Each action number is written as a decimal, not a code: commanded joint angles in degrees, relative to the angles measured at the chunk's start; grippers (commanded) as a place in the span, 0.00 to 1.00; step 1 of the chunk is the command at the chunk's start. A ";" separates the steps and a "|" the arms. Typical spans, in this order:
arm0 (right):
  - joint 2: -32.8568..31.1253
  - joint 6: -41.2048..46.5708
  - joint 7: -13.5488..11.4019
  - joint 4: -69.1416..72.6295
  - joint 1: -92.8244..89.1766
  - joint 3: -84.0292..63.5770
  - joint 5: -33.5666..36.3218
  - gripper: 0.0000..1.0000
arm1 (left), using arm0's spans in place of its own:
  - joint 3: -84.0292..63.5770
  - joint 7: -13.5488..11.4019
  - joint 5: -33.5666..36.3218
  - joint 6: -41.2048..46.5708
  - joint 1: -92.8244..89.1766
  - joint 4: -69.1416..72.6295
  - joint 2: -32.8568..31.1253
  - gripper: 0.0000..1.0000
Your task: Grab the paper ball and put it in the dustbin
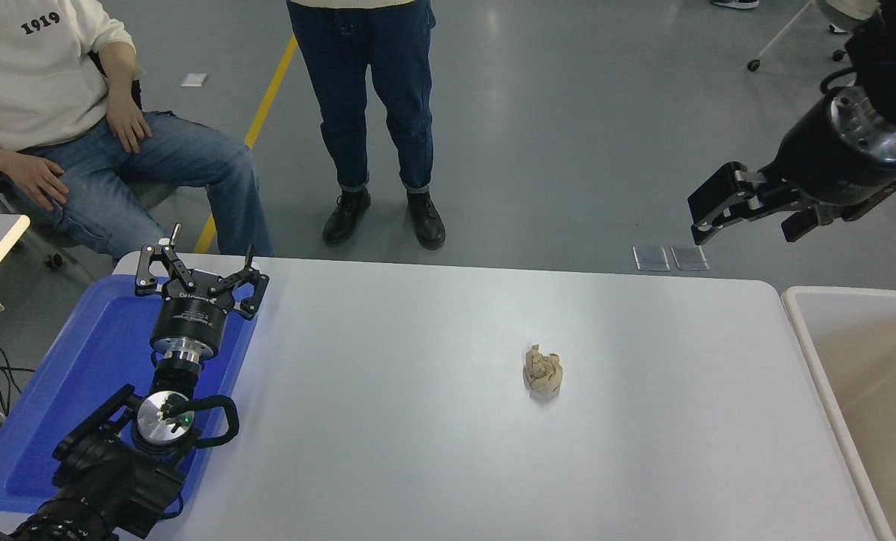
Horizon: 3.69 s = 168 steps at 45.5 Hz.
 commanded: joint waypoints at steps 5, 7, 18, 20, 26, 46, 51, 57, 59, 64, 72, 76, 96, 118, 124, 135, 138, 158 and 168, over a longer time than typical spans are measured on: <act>9.74 0.00 0.00 -0.47 0.37 8.30 0.09 1.00 | -0.02 -0.16 -0.10 0.05 0.08 0.01 0.00 1.00; 10.09 0.00 0.00 -0.65 -0.25 9.18 0.09 1.00 | -0.02 -0.25 -0.10 0.05 0.08 0.01 0.00 1.00; 11.06 0.00 0.00 -0.91 -3.41 11.03 0.00 1.00 | -0.02 -0.16 -0.10 0.05 0.08 0.01 0.00 1.00; 11.50 0.00 -0.09 -0.82 -4.29 11.03 -0.70 1.00 | -0.02 -0.16 -0.10 0.05 0.08 0.01 0.00 1.00; 11.68 0.00 -0.09 -0.82 -8.94 10.42 -0.61 0.99 | -0.02 -0.16 -0.10 0.05 0.08 0.01 0.00 1.00; 12.12 -19.77 -0.18 -3.63 -19.67 9.18 -3.42 1.00 | -0.02 -0.07 -0.01 0.05 0.00 -0.07 0.00 1.00; 12.64 -20.92 -0.18 -5.30 -22.57 9.27 -3.95 1.00 | 0.07 0.02 -0.01 -0.04 0.00 -0.07 0.00 1.00; 14.49 -22.32 -0.18 -7.24 -26.08 9.45 -4.04 1.00 | 0.07 0.02 -0.01 -0.04 0.00 -0.07 0.00 1.00; 14.75 -22.94 -0.18 -8.03 -27.67 9.53 -4.04 1.00 | 0.07 0.02 -0.01 -0.04 0.00 -0.07 0.00 1.00; 15.80 -25.13 -0.18 -9.87 -31.80 10.06 -3.95 1.00 | 0.07 0.10 -0.01 -0.04 0.00 -0.07 0.00 1.00; 19.93 -29.88 -0.27 -14.97 -40.32 10.24 -3.95 1.00 | 0.07 0.11 -0.01 -0.04 0.00 -0.07 0.00 1.00; 21.34 -31.02 -0.27 -18.13 -44.36 11.82 -3.95 1.00 | 0.07 0.02 -0.01 0.05 0.00 -0.07 0.00 1.00; 26.35 -40.78 -0.44 -29.21 -59.92 14.46 -5.89 0.94 | 0.07 0.02 -0.01 0.05 0.00 -0.07 0.00 1.00; 26.35 -43.24 -0.36 -40.11 -64.32 16.83 -5.97 0.95 | 0.07 0.02 -0.01 0.05 -0.09 -0.07 0.00 1.00; 26.35 -43.24 -0.36 -40.46 -64.94 19.73 -6.41 0.94 | 0.07 0.02 -0.01 0.05 -0.09 -0.07 0.00 1.00; 26.35 -43.24 -0.36 -40.72 -66.78 21.75 -8.61 0.95 | 0.07 0.02 -0.01 0.05 -0.09 -0.07 0.00 1.00; 26.35 -43.24 -0.36 -41.60 -67.05 21.75 -8.61 0.95 | -0.02 0.02 -0.01 0.05 -0.09 0.01 0.00 1.00; 26.35 -43.24 -0.36 -45.74 -71.44 21.75 -12.83 0.95 | 0.07 0.02 -0.01 -0.04 -0.09 -0.07 0.00 1.00; 26.35 -43.24 -0.36 -44.94 -71.62 26.14 -12.65 0.95 | 0.07 0.02 -0.01 -0.04 -0.09 -0.07 0.00 1.00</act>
